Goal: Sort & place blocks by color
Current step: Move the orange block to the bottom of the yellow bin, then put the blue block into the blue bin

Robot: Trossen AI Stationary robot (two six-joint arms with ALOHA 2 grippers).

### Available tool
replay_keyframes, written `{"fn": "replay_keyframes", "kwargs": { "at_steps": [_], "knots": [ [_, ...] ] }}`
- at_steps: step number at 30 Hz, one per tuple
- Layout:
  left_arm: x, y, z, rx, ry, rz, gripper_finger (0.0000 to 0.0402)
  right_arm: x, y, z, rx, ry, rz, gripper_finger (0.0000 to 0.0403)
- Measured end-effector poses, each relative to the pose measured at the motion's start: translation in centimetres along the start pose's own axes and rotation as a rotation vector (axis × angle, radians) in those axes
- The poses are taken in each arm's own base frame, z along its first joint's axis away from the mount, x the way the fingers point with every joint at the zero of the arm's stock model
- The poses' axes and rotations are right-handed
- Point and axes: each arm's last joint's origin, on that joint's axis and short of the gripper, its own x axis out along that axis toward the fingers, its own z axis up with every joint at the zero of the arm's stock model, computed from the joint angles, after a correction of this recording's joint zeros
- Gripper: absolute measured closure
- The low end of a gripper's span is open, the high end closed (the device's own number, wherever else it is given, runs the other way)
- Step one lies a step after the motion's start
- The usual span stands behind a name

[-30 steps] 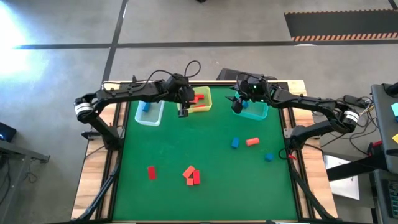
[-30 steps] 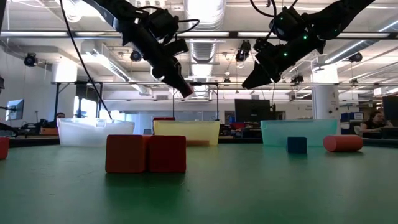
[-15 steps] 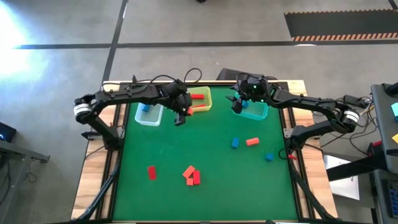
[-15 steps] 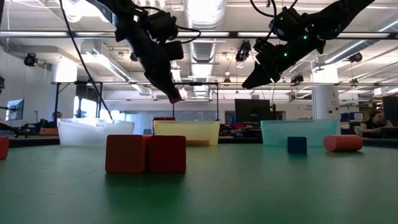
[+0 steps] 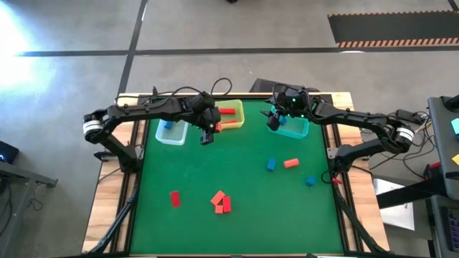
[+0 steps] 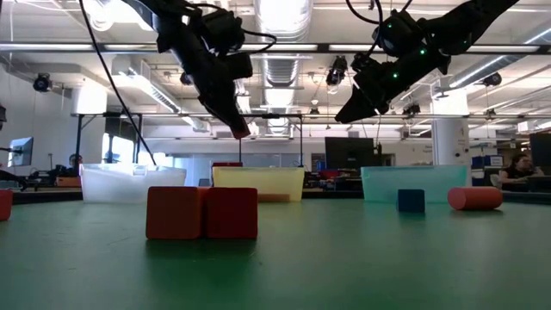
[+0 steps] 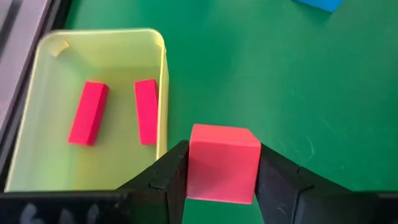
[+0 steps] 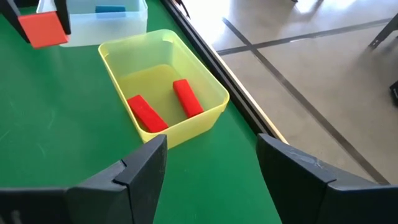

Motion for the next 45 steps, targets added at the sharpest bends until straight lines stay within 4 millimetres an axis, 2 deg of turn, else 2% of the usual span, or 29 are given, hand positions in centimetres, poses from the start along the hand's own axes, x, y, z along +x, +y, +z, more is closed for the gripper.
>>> {"fn": "replay_keyframes", "kwargs": {
  "at_steps": [3,7,9,13,24,32,36,41,43,45],
  "knots": [
    [-0.5,-0.7,-0.5,-0.057,0.065,-0.025,0.0269,0.0,0.0,0.0,0.002,-0.002,-0.001,0.0165],
    [-1.3,-2.6,-2.3,-0.204,0.273,-0.101,0.0269,0.0,0.0,0.0,0.002,-0.002,-0.001,0.0165],
    [-0.8,-3.9,-3.0,-0.237,0.325,-0.139,0.0269,0.0,0.0,0.0,0.002,-0.002,0.000,0.0165],
    [0.7,-5.8,-3.8,-0.248,0.294,-0.209,0.0269,0.0,0.0,0.0,0.005,-0.004,0.000,0.0165],
    [4.1,-6.1,-7.1,-0.325,0.156,-0.194,0.0267,0.0,0.1,0.0,0.068,-0.003,0.004,0.0165],
    [4.4,-6.2,-7.9,-0.347,0.180,-0.192,0.0201,0.0,0.5,0.1,0.088,-0.006,0.015,0.0165],
    [3.2,-6.1,-7.2,-0.334,0.205,-0.199,0.0177,0.1,0.6,0.1,0.113,-0.004,0.019,0.0165],
    [-0.3,-5.9,-5.2,-0.315,0.262,-0.183,0.0177,0.1,0.9,0.2,0.115,-0.005,0.027,0.0165],
    [-1.9,-5.4,-4.5,-0.300,0.258,-0.057,0.0182,0.1,1.0,0.2,0.114,-0.005,0.030,0.0165],
    [-3.2,-4.4,-4.4,-0.304,0.281,0.147,0.0190,0.1,1.0,0.2,0.113,-0.005,0.029,0.0165]
  ]
}}
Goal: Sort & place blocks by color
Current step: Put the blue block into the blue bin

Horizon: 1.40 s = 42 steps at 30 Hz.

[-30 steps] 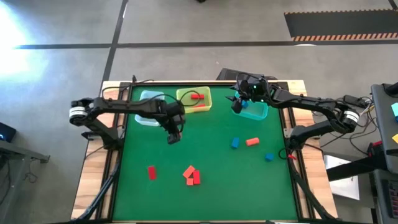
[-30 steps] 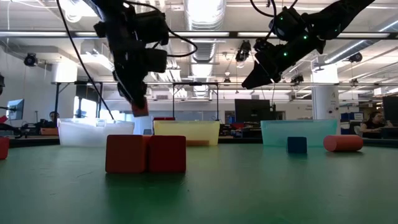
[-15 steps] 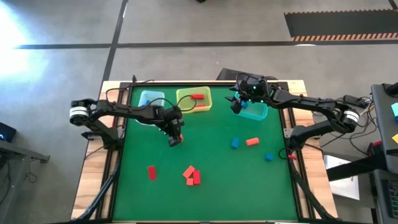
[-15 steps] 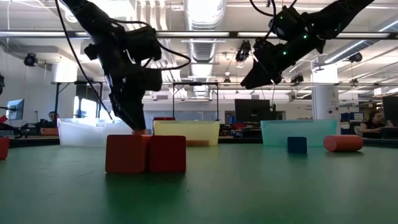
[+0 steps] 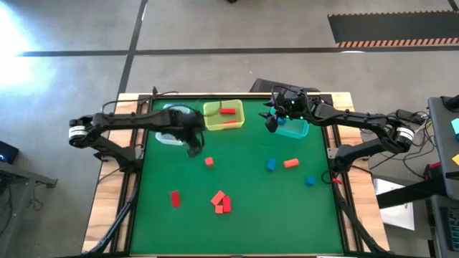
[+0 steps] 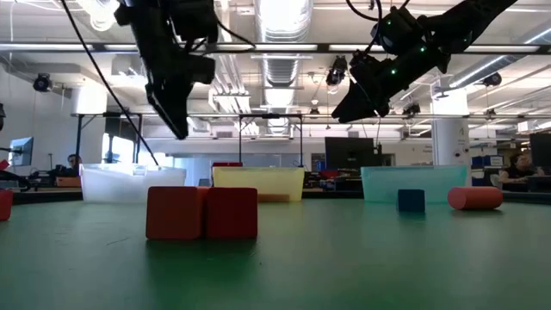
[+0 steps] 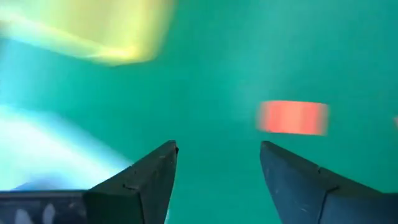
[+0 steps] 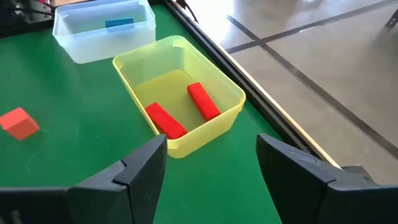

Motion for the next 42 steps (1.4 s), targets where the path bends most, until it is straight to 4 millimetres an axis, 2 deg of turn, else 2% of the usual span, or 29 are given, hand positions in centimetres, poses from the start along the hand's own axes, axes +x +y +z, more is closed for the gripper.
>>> {"fn": "replay_keyframes", "kwargs": {
  "at_steps": [2,5,10,15,23,31,42],
  "knots": [
    [-0.8,1.7,-0.1,-0.073,0.012,0.150,0.0197,0.0,0.0,0.0,0.002,0.000,0.002,0.0165],
    [-0.9,4.8,-0.4,-0.214,0.014,0.243,0.0209,0.0,0.2,0.0,0.000,0.000,0.006,0.0165],
    [0.5,9.5,-2.1,-0.461,0.085,0.369,0.0231,0.1,0.5,0.0,-0.009,0.000,0.017,0.0165],
    [2.0,12.1,-3.1,-0.580,0.069,0.412,0.0247,0.1,0.8,0.0,-0.019,0.001,0.025,0.0165],
    [4.5,12.8,-4.6,-0.605,0.148,0.422,0.0249,0.1,0.8,0.0,-0.023,0.000,0.024,0.0165],
    [5.3,12.9,-4.7,-0.587,0.162,0.418,0.0248,0.1,0.8,0.1,-0.027,-0.004,0.024,0.0165],
    [7.0,13.1,-4.6,-0.576,0.204,0.415,0.0195,0.1,0.8,0.1,-0.030,-0.004,0.024,0.0165]
  ]
}}
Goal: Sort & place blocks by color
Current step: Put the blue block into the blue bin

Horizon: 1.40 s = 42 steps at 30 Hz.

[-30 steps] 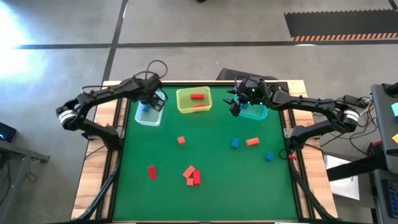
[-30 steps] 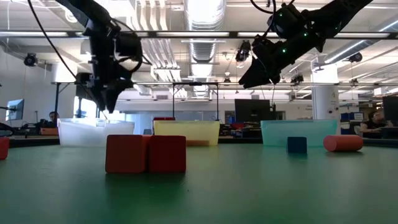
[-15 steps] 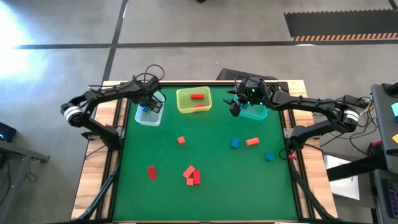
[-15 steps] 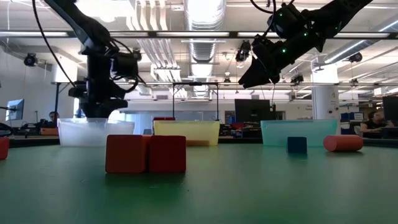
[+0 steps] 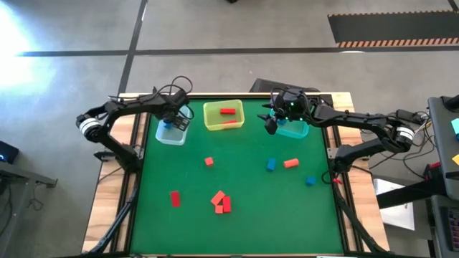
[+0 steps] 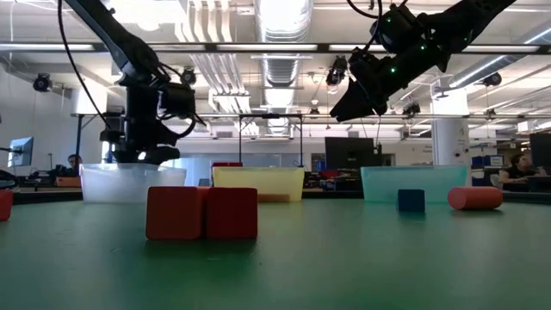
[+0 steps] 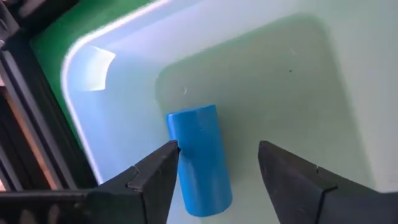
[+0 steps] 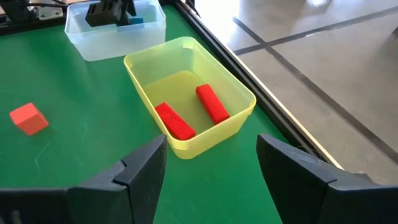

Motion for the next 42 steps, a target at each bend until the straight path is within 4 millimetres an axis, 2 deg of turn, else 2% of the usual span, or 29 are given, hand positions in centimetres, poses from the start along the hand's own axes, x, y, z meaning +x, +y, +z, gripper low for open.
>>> {"fn": "replay_keyframes", "kwargs": {
  "at_steps": [5,13,24,28,35,42],
  "knots": [
    [0.9,-0.4,0.1,0.007,0.022,0.003,0.0190,0.0,0.0,0.0,0.000,0.000,0.000,0.0165],
    [1.0,-0.4,0.2,0.019,0.026,-0.005,0.0196,0.0,0.0,0.0,0.000,0.000,-0.001,0.0165],
    [0.9,-0.4,0.1,0.029,0.029,-0.007,0.0293,0.0,0.0,0.0,0.000,0.000,-0.001,0.0165],
    [0.7,-0.3,0.0,0.046,0.026,-0.008,0.0299,0.0,0.0,0.0,0.000,0.000,-0.001,0.0165],
    [-1.8,0.4,0.0,0.051,-0.075,-0.034,0.0288,0.0,0.0,0.0,0.014,-0.003,-0.001,0.0165],
    [-7.0,0.8,0.0,0.072,-0.328,-0.110,0.0291,0.0,0.3,0.1,0.020,-0.005,0.009,0.0165]
  ]
}}
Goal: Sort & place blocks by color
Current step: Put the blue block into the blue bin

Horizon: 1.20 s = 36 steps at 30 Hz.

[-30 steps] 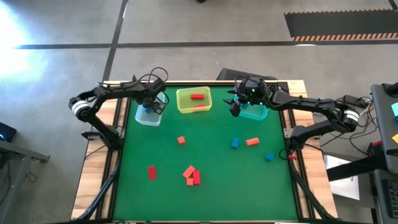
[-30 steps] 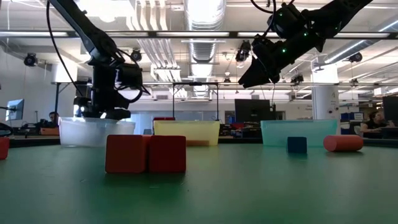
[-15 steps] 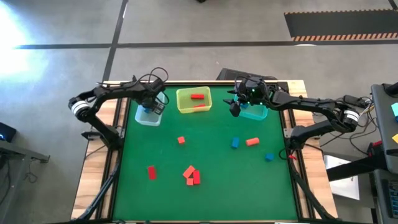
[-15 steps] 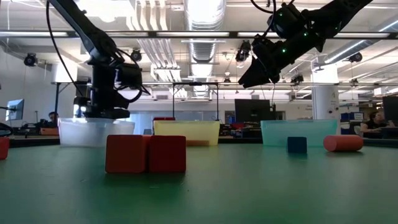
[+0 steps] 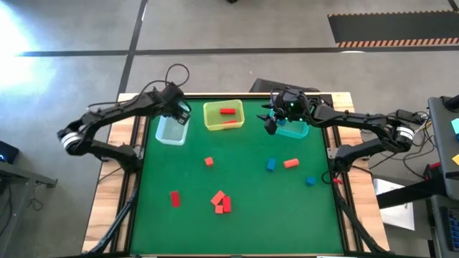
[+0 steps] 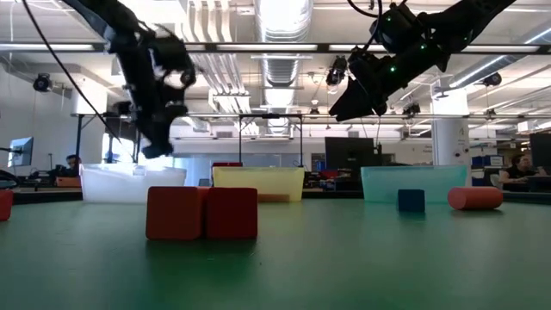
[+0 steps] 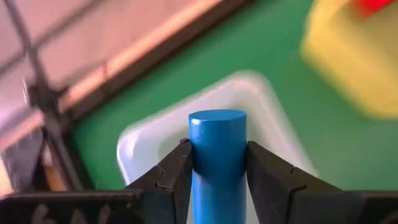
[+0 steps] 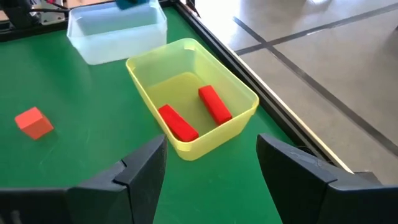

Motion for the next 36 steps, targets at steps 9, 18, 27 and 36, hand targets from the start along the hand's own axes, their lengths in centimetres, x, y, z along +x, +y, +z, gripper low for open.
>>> {"fn": "replay_keyframes", "kwargs": {
  "at_steps": [9,18,27,36],
  "knots": [
    [-7.9,-4.0,1.7,0.203,-0.673,-0.470,0.0292,1.5,3.1,1.0,-0.074,-0.219,0.189,0.0165],
    [-10.1,-8.7,0.6,0.340,-1.153,-0.816,0.0292,3.6,4.9,2.7,-0.072,-0.476,0.249,0.0165],
    [-7.6,-11.4,1.7,0.330,-1.194,-0.829,0.0292,3.4,5.4,5.6,-0.042,-0.548,0.375,0.0165],
    [-6.6,-13.1,3.1,0.298,-1.277,-0.835,0.0292,3.6,5.5,6.1,-0.079,-0.472,0.365,0.0165]
  ]
}}
